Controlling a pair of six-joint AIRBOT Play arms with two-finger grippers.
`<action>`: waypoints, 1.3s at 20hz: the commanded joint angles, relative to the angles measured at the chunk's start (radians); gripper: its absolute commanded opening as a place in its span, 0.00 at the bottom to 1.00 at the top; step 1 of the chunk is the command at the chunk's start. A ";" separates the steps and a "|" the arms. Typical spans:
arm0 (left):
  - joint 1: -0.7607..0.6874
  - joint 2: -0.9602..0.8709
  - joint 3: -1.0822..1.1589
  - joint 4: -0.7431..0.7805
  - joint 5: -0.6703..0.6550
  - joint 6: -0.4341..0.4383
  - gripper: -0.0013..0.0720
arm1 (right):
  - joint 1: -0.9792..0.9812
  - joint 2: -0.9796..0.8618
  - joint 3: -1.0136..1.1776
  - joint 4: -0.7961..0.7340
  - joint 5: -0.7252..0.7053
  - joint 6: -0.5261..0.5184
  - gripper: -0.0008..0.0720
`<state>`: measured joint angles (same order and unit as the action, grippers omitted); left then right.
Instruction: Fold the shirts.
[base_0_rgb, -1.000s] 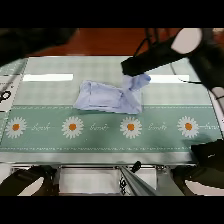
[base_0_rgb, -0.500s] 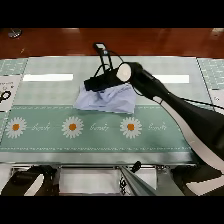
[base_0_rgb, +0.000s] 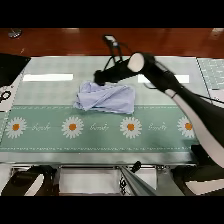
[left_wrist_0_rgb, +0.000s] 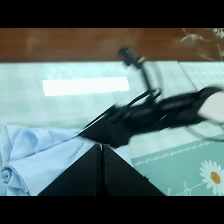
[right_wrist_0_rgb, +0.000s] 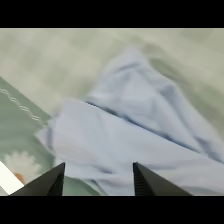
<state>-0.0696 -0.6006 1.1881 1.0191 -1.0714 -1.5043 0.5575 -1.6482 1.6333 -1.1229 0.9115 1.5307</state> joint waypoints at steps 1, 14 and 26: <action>0.000 -0.008 -0.031 0.033 -0.002 -0.001 0.03 | -0.138 0.097 0.002 -0.463 0.371 0.003 0.67; 0.000 -0.034 -0.034 0.115 -0.037 -0.002 0.03 | -0.632 0.117 -0.554 0.351 0.159 -0.258 0.84; -0.002 -0.063 -0.082 0.114 -0.071 -0.055 0.03 | -0.367 0.026 -0.599 0.487 -0.076 -0.272 0.82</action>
<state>-0.0708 -0.6628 1.1130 1.1336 -1.1282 -1.5436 0.1471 -1.6043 1.0382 -0.6636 0.8696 1.2591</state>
